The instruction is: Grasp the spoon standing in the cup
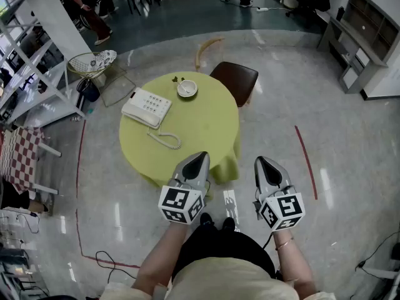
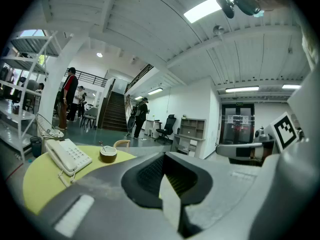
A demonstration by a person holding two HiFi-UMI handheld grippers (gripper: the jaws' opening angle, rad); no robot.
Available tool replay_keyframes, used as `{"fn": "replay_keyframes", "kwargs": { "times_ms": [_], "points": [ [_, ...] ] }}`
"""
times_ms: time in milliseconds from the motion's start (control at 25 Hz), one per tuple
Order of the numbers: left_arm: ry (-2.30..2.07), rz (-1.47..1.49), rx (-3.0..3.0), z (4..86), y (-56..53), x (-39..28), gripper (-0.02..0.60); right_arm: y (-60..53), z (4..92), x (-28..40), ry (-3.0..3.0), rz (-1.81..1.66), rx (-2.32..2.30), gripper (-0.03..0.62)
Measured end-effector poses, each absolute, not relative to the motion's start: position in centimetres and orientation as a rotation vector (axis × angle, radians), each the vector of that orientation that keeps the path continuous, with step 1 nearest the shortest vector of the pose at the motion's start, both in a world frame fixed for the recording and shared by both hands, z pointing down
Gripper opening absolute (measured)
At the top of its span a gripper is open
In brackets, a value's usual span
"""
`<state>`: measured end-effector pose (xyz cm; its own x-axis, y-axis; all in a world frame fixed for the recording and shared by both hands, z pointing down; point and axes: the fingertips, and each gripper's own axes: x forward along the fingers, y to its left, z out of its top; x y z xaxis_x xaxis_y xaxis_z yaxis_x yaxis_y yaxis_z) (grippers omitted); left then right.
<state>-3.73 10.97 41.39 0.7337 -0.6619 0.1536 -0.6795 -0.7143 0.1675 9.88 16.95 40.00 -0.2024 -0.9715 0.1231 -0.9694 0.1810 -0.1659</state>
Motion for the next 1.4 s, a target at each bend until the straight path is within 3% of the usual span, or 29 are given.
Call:
{"fn": "replay_keyframes", "kwargs": {
  "times_ms": [960,1400],
  "points": [
    [-1.124,0.132,2.694,41.4,11.1,-2.5,0.002,17.4,40.3,11.7,2.396,-0.361,-1.899,0.000],
    [-1.137,0.124,2.675,42.4,5.7,-2.9,0.002,12.8,41.7,13.1,2.373,-0.396,-1.925,0.000]
  ]
}}
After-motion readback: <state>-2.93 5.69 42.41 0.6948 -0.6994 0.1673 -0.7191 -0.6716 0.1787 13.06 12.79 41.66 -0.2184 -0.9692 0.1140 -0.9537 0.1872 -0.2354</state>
